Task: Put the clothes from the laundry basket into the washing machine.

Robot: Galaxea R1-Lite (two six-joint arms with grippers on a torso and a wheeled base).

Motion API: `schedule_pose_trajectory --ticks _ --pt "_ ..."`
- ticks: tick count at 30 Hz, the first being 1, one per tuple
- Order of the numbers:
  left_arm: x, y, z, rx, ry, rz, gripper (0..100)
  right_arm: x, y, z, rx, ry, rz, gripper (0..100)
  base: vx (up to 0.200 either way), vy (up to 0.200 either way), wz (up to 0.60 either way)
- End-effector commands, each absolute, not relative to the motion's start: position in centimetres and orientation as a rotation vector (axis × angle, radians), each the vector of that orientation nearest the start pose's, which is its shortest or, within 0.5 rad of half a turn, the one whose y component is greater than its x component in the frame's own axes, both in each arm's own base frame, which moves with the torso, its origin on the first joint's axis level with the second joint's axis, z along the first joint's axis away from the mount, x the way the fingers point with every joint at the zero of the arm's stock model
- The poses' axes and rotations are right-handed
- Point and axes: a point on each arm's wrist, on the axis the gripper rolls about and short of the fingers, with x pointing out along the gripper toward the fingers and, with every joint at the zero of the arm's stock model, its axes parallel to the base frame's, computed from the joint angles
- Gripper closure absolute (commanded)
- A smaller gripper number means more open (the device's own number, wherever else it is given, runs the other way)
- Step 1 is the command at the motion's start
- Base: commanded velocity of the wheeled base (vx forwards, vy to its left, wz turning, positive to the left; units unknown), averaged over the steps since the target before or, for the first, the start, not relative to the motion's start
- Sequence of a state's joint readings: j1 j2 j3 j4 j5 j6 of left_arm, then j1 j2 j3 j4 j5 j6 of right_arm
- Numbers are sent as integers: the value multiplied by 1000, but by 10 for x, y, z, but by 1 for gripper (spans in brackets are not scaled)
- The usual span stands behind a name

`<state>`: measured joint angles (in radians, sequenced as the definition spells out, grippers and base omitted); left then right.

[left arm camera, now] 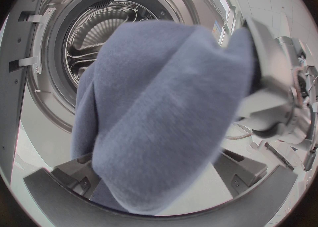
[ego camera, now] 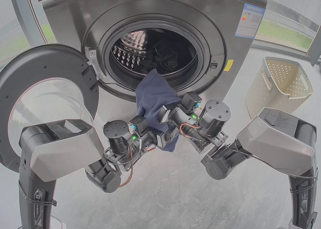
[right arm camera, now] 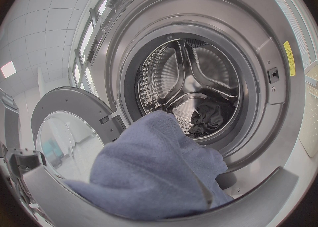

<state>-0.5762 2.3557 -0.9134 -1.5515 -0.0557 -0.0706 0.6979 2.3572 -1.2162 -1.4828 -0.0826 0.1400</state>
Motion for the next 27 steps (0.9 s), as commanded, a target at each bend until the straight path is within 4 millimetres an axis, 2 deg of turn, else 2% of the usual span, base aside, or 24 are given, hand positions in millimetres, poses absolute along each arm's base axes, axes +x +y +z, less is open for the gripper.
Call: schedule_pose_trajectory --ticks 1,9,10,19,27 --pt "367 -229 37 -100 -87 -580 0 342 289 119 269 -273 639 100 0 0 0" --pt "381 -231 38 -117 -131 -518 0 340 292 119 275 -272 646 100 0 0 0" --pt "381 -232 39 -125 -135 -514 100 340 292 119 279 -269 647 100 0 0 0" --pt "379 -235 43 -157 -142 -504 100 337 292 118 285 -260 651 100 0 0 0" --pt "369 -229 55 -155 -135 -506 100 337 282 133 293 -288 635 100 0 0 0"
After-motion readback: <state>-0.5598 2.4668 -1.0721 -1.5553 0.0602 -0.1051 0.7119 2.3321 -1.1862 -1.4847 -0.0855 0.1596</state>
